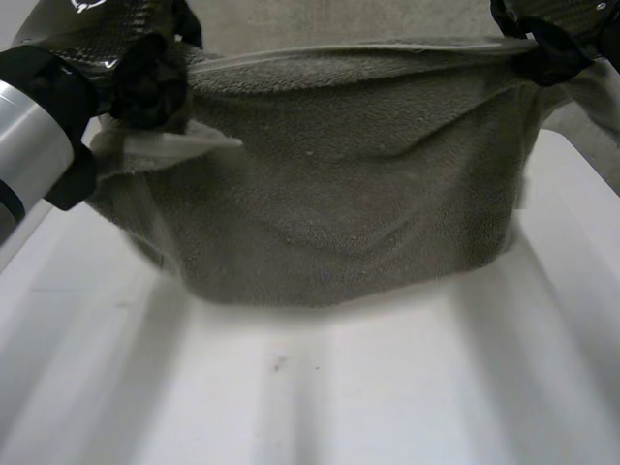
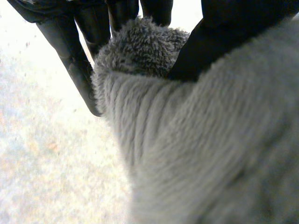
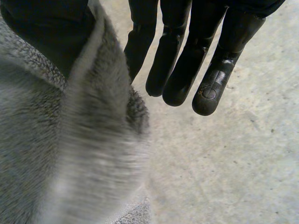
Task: Fold the towel.
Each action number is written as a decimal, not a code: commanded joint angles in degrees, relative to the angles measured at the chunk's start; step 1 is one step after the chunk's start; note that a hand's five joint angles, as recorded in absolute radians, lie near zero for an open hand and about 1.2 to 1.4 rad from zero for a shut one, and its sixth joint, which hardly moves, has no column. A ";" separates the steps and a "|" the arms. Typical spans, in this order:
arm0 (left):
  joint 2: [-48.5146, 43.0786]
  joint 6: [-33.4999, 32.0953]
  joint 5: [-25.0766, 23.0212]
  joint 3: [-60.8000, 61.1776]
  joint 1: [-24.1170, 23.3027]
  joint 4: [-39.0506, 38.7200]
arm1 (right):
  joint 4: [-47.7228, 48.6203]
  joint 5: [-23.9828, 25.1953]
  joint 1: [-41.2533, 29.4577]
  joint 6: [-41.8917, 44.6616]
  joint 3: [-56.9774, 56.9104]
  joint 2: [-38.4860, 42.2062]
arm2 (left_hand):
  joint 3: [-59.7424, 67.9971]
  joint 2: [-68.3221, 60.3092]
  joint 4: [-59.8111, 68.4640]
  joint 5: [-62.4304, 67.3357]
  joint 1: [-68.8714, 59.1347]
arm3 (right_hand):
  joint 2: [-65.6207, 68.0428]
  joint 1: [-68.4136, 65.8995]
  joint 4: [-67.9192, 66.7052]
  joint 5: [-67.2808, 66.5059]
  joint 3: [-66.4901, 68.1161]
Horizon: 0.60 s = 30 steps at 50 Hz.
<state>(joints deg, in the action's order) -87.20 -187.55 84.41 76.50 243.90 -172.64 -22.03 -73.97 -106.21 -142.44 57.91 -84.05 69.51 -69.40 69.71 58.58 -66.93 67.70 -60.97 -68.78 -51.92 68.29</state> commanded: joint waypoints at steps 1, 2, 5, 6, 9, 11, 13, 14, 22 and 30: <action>-8.83 1.84 -5.04 -0.21 7.20 1.87 | -3.72 1.37 -0.22 0.59 -0.43 7.04 | 10.49 -10.60 10.29 11.42 -13.07 | 12.30 -19.03 -11.22 -18.08 11.71; -11.47 1.75 -5.22 -0.21 7.20 1.87 | -3.63 1.46 -0.31 0.59 -0.51 8.80 | 10.49 -10.60 10.29 11.42 -13.07 | 12.30 -19.03 -11.22 -18.08 11.71; -14.22 1.58 -5.57 -0.21 7.20 1.78 | -3.28 1.20 -0.40 0.59 -0.60 10.66 | 10.49 -10.60 10.29 11.42 -13.07 | 12.30 -19.03 -11.22 -18.08 11.71; -17.27 1.40 -5.92 -0.47 7.29 1.61 | -2.76 1.02 -0.66 0.93 -0.86 12.84 | 10.49 -10.60 10.29 11.42 -13.07 | 12.30 -19.03 -11.22 -18.08 11.71; -22.90 0.88 -6.27 -1.70 7.90 0.21 | -0.22 0.41 -1.80 2.69 -2.87 19.33 | 10.49 -10.60 10.29 11.42 -13.07 | 12.30 -19.03 -11.22 -18.08 11.71; -25.21 0.35 -6.19 -3.46 8.26 -2.17 | 1.99 -0.30 -2.51 3.40 -4.73 22.44 | 10.49 -10.60 10.29 11.42 -13.07 | 12.30 -19.03 -11.22 -18.08 11.71; -27.23 -0.18 -6.19 -5.57 8.44 -5.86 | 4.72 -1.70 -3.22 3.57 -6.67 25.25 | 10.49 -10.60 10.29 11.42 -13.07 | 12.30 -19.03 -11.22 -18.08 11.71; -28.45 -0.70 -6.01 -7.66 8.52 -10.30 | 8.46 -3.70 -3.74 3.57 -9.10 27.77 | 10.49 -10.60 10.29 11.42 -13.07 | 12.30 -19.03 -11.22 -18.08 11.71; -27.24 -0.45 -5.48 -12.26 10.19 -41.12 | 43.58 -13.21 -4.97 3.05 -15.38 30.80 | 10.49 -10.60 10.29 11.42 -13.07 | 12.30 -19.03 -11.22 -18.08 11.71; -23.36 0.08 -5.75 -6.81 10.02 -42.37 | 49.48 -9.81 -4.97 -0.19 -3.70 22.28 | 10.49 -10.60 10.29 11.42 -13.07 | 12.30 -19.03 -11.22 -18.08 11.71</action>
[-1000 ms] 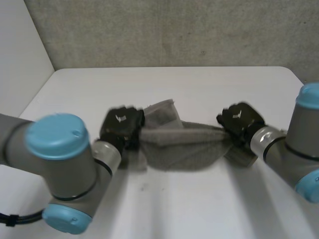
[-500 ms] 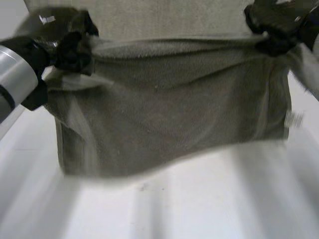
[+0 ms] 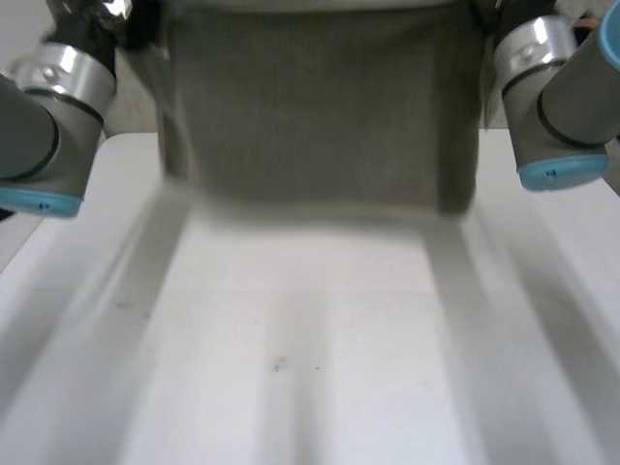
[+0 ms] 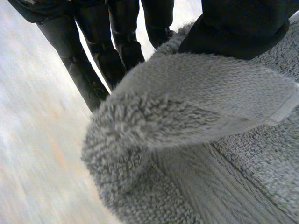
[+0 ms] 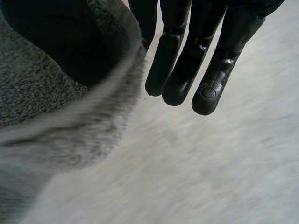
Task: Fold the towel.
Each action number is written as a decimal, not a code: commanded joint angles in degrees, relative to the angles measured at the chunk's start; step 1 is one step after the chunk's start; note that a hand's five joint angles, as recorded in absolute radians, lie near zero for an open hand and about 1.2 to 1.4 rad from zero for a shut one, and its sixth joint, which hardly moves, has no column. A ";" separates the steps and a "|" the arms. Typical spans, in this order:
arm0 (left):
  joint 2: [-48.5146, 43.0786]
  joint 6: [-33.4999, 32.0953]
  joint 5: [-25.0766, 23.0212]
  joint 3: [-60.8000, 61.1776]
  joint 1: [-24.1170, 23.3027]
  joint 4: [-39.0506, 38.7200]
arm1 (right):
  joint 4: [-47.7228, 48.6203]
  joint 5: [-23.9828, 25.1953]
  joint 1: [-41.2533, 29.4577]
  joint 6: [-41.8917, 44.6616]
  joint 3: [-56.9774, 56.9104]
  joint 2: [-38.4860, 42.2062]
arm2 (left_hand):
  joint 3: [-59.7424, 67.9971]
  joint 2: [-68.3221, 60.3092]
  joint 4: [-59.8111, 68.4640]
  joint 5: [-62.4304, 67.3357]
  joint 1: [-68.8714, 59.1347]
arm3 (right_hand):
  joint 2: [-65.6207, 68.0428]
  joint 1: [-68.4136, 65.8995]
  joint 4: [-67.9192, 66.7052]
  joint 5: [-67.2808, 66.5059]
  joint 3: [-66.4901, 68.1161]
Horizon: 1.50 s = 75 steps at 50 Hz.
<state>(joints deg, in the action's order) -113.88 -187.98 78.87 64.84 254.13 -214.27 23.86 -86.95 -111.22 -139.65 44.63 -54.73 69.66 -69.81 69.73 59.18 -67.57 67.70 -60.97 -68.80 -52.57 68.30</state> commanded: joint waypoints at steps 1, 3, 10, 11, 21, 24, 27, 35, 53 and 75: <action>3.22 0.51 -0.12 6.25 -0.21 2.51 | 0.17 5.19 0.22 -3.87 11.95 -8.01 | 10.34 -10.19 10.27 10.82 -12.43 | 12.30 -19.03 -11.20 -17.43 11.70; 2.87 0.51 -0.12 7.83 -0.12 5.67 | -3.78 7.21 0.48 -4.49 14.06 -8.54 | 10.34 -10.19 10.27 10.82 -12.43 | 12.30 -19.03 -11.20 -17.43 11.70; 0.23 -0.19 -0.21 15.23 0.05 13.09 | -17.88 13.03 0.66 -4.58 20.50 -7.93 | 10.34 -10.19 10.27 10.82 -12.43 | 12.30 -19.03 -11.20 -17.43 11.70; -0.81 -0.28 -0.21 17.15 0.05 13.52 | -20.06 13.90 0.74 -4.67 22.24 -6.98 | 10.34 -10.19 10.27 10.82 -12.43 | 12.30 -19.03 -11.20 -17.43 11.70; -6.18 -7.84 0.58 25.25 0.05 14.84 | -22.89 14.00 2.06 -4.76 29.29 3.58 | 10.34 -10.19 10.27 10.82 -12.43 | 12.30 -19.03 -11.20 -17.43 11.70; -5.92 -11.09 0.67 27.01 0.05 14.93 | -23.60 14.26 3.82 -5.02 30.34 4.28 | 10.34 -10.19 10.27 10.82 -12.43 | 12.30 -19.03 -11.20 -17.43 11.70; -4.42 -12.41 0.67 28.59 -0.04 15.02 | -24.21 14.52 5.14 -6.60 31.22 4.02 | 10.34 -10.19 10.27 10.82 -12.43 | 12.30 -19.03 -11.20 -17.43 11.70; 0.15 -12.14 0.49 30.96 -0.47 15.02 | -23.42 15.40 9.01 -18.38 32.98 0.86 | 10.34 -10.19 10.27 10.82 -12.43 | -28.68 21.95 29.79 23.55 -29.28; 2.17 -11.97 0.67 32.63 -0.91 15.11 | -20.70 14.70 15.25 -39.47 37.37 0.94 | 10.34 -10.19 10.27 10.82 -12.43 | -32.59 25.85 33.69 27.45 -33.18; 26.78 0.87 0.67 27.63 -0.83 27.15 | -27.71 19.52 15.60 -23.32 30.27 -31.73 | 10.34 -10.19 10.27 10.82 -12.43 | 12.30 -19.03 -11.20 -17.43 11.70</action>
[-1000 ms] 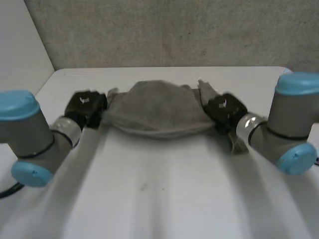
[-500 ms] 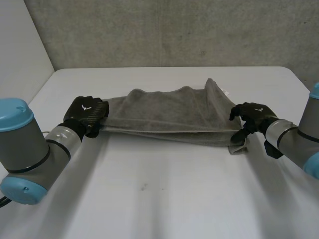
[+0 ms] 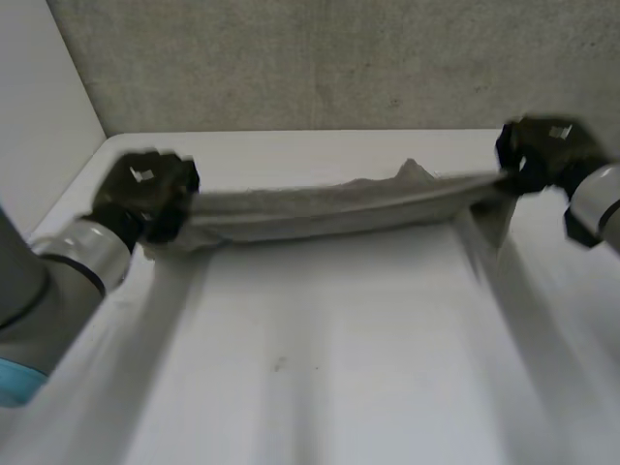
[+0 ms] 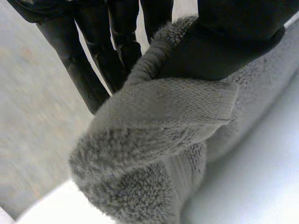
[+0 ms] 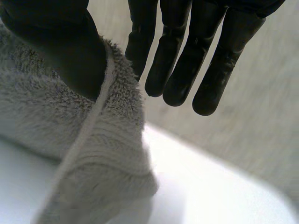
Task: Fold the towel.
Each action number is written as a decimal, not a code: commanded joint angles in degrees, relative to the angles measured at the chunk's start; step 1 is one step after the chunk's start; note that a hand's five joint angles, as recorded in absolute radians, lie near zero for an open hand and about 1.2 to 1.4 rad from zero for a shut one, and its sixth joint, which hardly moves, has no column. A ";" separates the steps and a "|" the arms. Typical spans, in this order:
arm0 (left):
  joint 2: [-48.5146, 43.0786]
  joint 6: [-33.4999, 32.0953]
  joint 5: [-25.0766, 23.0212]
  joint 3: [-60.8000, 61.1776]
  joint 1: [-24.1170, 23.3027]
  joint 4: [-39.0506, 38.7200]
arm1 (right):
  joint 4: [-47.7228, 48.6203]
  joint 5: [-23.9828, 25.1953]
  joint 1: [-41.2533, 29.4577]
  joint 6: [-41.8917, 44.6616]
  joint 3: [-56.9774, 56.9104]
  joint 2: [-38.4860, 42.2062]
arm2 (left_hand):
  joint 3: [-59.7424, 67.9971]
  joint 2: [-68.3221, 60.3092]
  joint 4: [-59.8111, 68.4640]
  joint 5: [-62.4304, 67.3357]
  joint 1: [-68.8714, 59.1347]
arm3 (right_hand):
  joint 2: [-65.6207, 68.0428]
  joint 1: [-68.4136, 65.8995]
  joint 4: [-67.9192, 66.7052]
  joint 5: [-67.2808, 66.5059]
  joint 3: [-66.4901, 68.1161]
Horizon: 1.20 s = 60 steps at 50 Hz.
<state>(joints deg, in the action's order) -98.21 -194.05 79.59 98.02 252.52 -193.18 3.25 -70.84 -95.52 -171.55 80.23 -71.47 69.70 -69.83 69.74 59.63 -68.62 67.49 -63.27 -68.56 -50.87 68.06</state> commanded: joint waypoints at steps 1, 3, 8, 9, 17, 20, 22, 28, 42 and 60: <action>12.59 7.54 -0.14 -7.47 0.96 8.06 | -7.11 3.42 -0.11 8.60 -5.35 -15.01 | 10.30 -10.17 10.26 10.37 -11.38 | 12.51 -16.73 -11.44 -19.13 11.94; 13.40 7.54 -0.05 -9.33 1.14 10.02 | -9.14 4.21 -0.02 10.45 -6.75 -16.33 | 10.30 -10.17 10.26 10.37 -11.38 | 12.51 -16.73 -11.44 -19.13 11.94; 12.44 7.37 -0.49 -14.77 4.64 18.09 | -17.47 4.13 -0.37 17.37 -12.54 -16.51 | 10.30 -10.17 10.26 10.37 -11.38 | 12.51 -16.73 -11.44 -19.13 11.94; 12.43 7.37 -0.49 -14.78 4.65 18.10 | -17.49 4.13 -0.37 17.39 -12.55 -16.51 | 10.30 -10.17 10.26 10.37 -11.38 | 12.51 -16.73 -11.44 -19.13 11.94; -1.45 5.70 -0.84 -16.01 5.09 20.65 | -24.61 -0.62 -5.47 27.50 -18.97 -1.04 | 10.30 -10.17 10.26 10.37 -11.38 | 12.51 -16.73 -11.44 -19.13 11.94; -8.22 3.41 -0.67 -16.54 5.00 20.30 | -24.52 -4.05 -7.32 31.45 -20.11 5.55 | 10.30 -10.17 10.26 10.37 -11.38 | 12.51 -16.73 -11.44 -19.13 11.94; -14.96 0.96 -0.49 -18.81 4.83 18.90 | -23.21 -6.85 -8.28 34.69 -23.08 12.81 | 10.30 -10.17 10.26 10.37 -11.38 | 12.51 -16.73 -11.44 -19.13 11.94; -21.05 -0.81 -0.49 -22.78 4.74 12.83 | -16.34 -9.41 -10.66 35.32 -29.34 20.14 | 10.30 -10.17 10.26 10.37 -11.38 | 12.51 -16.73 -11.44 -19.13 11.94; -10.95 5.08 6.27 -27.09 4.56 -26.19 | 31.47 -11.78 -11.97 25.39 -23.28 8.81 | 10.30 -10.17 10.26 10.37 -11.38 | 12.51 -16.73 -11.44 -19.13 11.94; -15.86 4.73 6.27 -7.51 5.18 -14.68 | 10.03 3.94 -11.27 24.60 -9.14 17.05 | 10.30 -10.17 10.26 10.37 -11.38 | 12.51 -16.73 -11.44 -19.13 11.94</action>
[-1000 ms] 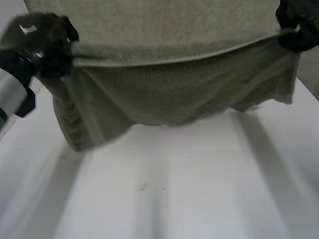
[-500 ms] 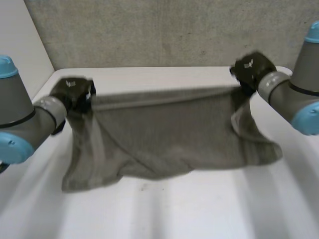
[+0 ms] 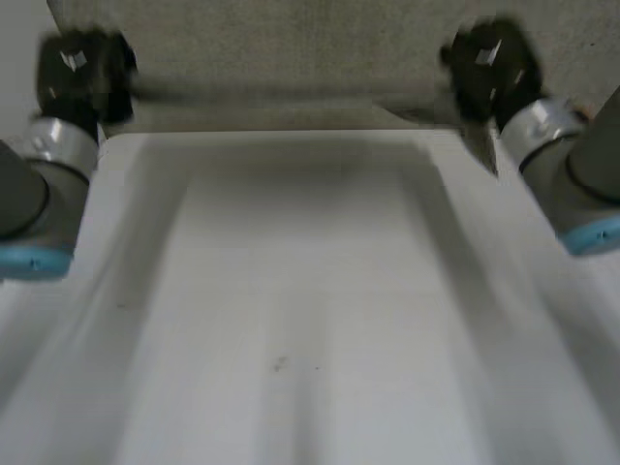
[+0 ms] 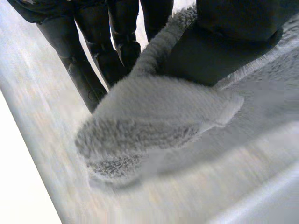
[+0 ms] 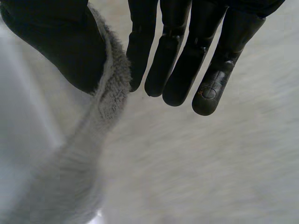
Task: Fold the towel.
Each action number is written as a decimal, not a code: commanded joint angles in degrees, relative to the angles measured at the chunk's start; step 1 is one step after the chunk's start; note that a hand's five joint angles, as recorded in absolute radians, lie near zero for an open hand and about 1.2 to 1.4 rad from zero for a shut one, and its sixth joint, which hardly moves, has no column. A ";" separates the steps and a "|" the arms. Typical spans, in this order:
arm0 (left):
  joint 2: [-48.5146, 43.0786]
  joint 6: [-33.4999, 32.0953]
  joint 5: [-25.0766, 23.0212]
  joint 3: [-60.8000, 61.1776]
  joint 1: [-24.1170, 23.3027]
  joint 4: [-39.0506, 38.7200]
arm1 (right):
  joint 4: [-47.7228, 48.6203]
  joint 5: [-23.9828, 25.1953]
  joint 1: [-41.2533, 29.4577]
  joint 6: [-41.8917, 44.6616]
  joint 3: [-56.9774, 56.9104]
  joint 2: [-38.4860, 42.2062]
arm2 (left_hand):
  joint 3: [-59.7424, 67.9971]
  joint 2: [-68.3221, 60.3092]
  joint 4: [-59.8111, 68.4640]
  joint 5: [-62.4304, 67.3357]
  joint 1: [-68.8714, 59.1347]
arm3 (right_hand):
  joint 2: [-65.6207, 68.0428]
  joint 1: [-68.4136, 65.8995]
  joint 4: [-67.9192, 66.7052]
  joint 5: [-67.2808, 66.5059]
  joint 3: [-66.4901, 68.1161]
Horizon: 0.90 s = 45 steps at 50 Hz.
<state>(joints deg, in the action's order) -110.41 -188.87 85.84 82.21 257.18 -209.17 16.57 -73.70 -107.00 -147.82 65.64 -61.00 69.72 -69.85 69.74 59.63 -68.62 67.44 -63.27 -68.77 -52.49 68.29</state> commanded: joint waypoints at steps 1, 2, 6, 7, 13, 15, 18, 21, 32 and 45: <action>-3.67 -0.44 0.03 8.32 0.52 1.31 | -3.30 6.82 0.22 0.87 5.46 6.60 | 10.28 -10.15 10.26 10.37 -11.38 | 12.56 -16.73 -11.23 -17.51 11.71; -4.37 -0.62 0.03 9.62 0.60 1.48 | -3.56 7.34 0.39 0.87 6.16 8.60 | 10.28 -10.15 10.26 10.37 -11.38 | 12.56 -16.73 -11.23 -17.51 11.71; -5.08 -1.32 -0.06 11.92 0.60 1.57 | -4.18 7.61 1.01 0.87 7.13 11.78 | 10.28 -10.15 10.26 10.37 -11.38 | 12.56 -16.73 -11.23 -17.51 11.71; -5.08 -1.67 -0.06 12.70 0.60 1.57 | -4.70 7.52 1.36 0.78 7.31 12.92 | 10.28 -10.15 10.26 10.37 -11.38 | 12.56 -16.73 -11.23 -17.51 11.71; -4.12 -2.03 0.03 14.29 1.13 1.66 | -7.60 7.34 3.82 -0.97 8.62 13.37 | 10.28 -10.15 10.26 10.37 -11.38 | -10.83 6.66 12.16 5.88 -11.68; -3.85 -2.03 0.03 14.38 1.22 1.66 | -8.22 7.25 4.44 -2.03 9.15 13.10 | 10.28 -10.15 10.26 10.37 -11.38 | -22.54 18.36 23.87 17.59 -23.39; -3.32 -2.03 0.03 14.82 1.31 1.66 | -8.57 6.91 5.40 -6.49 9.85 12.75 | 10.28 -10.15 10.26 10.37 -11.38 | -31.43 27.26 32.76 26.48 -32.28; -2.97 -1.94 -0.06 15.08 1.31 1.57 | -8.48 6.12 6.63 -12.90 10.73 12.49 | 10.28 -10.15 10.26 10.37 -11.38 | -33.80 29.63 35.13 28.85 -34.65; -2.71 -1.67 0.12 15.17 2.18 1.49 | -7.95 5.41 9.53 -28.12 12.67 11.96 | 10.28 -10.15 10.26 10.37 -11.38 | -33.64 29.47 34.97 28.69 -34.49; 3.00 -1.23 0.12 15.96 5.17 1.92 | -10.14 5.58 9.53 -30.25 12.15 7.04 | 10.28 -10.15 10.26 10.37 -11.38 | -33.81 29.64 35.14 28.86 -34.66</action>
<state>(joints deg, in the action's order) -110.60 -190.22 86.09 97.41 260.81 -207.62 8.35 -68.39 -97.41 -178.76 78.58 -50.80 69.71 -69.85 69.75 59.63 -68.65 32.99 -33.47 -31.98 -22.06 31.60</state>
